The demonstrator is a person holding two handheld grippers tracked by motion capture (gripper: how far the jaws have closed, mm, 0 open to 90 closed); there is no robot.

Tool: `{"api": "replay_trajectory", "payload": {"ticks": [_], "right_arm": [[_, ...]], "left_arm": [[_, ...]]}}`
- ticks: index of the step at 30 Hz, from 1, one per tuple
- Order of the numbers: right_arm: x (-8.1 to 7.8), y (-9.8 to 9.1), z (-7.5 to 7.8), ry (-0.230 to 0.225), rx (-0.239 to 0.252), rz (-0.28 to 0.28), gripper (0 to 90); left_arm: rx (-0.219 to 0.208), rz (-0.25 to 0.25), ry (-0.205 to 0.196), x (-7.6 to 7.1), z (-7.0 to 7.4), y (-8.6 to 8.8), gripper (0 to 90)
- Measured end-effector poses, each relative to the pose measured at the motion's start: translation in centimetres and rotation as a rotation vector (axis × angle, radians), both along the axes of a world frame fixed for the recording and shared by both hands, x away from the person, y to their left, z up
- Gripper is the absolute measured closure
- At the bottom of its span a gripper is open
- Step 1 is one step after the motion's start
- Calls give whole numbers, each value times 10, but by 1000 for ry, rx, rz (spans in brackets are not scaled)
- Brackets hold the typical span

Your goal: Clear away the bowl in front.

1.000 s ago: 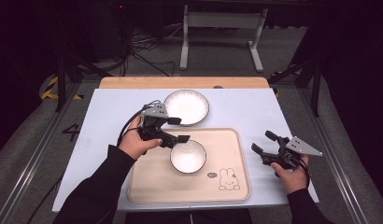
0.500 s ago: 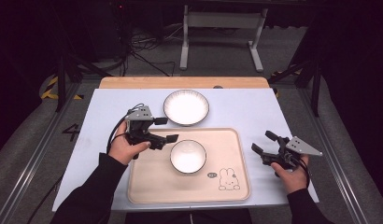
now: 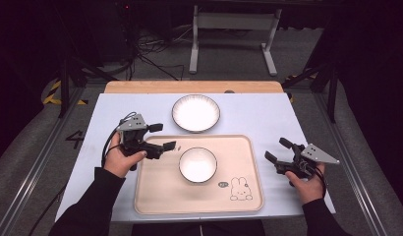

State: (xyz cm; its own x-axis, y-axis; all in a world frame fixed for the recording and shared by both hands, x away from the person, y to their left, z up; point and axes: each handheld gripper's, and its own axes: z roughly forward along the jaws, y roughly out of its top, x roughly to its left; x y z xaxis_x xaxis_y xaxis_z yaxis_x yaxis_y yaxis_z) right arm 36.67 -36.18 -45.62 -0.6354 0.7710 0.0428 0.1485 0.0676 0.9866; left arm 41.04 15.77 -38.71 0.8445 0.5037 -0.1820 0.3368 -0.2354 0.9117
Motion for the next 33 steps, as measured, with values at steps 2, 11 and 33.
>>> {"api": "replay_trajectory", "payload": {"ticks": [2, 11, 33], "right_arm": [[0, 0, 0, 0, 0, 0, 141], [0, 0, 0, 1, -3, 0, 139], [0, 0, 0, 1, -6, 0, 135]], "left_arm": [[0, 8, -9, 0, 0, 3, 117], [-28, 77, -16, -7, -6, 28, 110], [-20, 199, -39, -25, -26, 69, 103]]}}
